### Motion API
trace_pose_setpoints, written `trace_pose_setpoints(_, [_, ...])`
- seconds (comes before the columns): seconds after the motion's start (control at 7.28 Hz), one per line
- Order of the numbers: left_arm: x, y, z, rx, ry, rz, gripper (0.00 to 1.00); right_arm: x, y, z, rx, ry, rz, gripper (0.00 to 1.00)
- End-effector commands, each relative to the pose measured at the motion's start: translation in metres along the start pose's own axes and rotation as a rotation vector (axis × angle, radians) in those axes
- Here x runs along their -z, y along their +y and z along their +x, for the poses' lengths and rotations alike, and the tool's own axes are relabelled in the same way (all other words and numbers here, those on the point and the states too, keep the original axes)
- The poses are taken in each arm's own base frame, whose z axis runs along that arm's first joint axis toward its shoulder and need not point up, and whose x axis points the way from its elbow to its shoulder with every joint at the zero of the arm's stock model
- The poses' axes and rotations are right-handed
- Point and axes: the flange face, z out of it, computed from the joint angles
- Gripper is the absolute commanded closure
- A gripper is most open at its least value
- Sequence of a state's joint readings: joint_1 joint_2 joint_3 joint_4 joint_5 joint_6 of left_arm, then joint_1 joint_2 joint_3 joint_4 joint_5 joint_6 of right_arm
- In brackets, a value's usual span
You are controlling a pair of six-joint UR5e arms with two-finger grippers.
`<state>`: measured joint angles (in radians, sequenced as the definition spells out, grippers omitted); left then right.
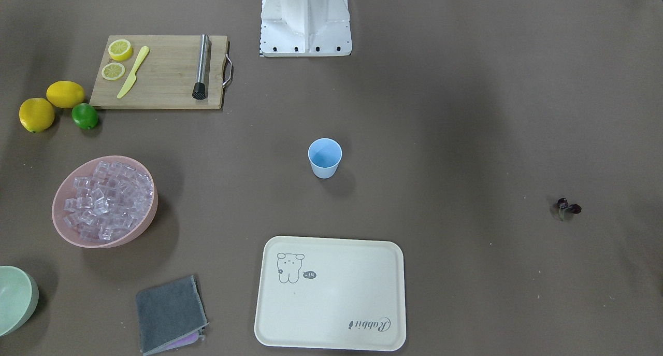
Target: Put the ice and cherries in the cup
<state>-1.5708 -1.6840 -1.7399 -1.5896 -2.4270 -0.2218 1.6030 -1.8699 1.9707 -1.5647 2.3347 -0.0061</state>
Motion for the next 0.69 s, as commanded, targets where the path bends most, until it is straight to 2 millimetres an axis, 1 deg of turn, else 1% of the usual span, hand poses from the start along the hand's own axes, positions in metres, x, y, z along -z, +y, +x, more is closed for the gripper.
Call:
trace_pose_setpoints(0.0, [-0.0076, -0.0007, -0.0099, 0.014, -0.003, -0.017, 0.02, -0.0004, 0.0001, 0.0005, -0.002, 0.002, -0.001, 0.00])
trace_pose_setpoints(0.27, [-0.0088, 0.0005, -0.0117, 0.016, -0.003, -0.019, 0.02, 0.0014, -0.0055, -0.0021, 0.005, 0.000, 0.005, 0.00])
trace_pose_setpoints(0.55, [-0.0084, 0.0006, -0.0112, 0.016, -0.003, -0.019, 0.02, 0.0018, -0.0062, -0.0027, 0.009, -0.002, 0.006, 0.00])
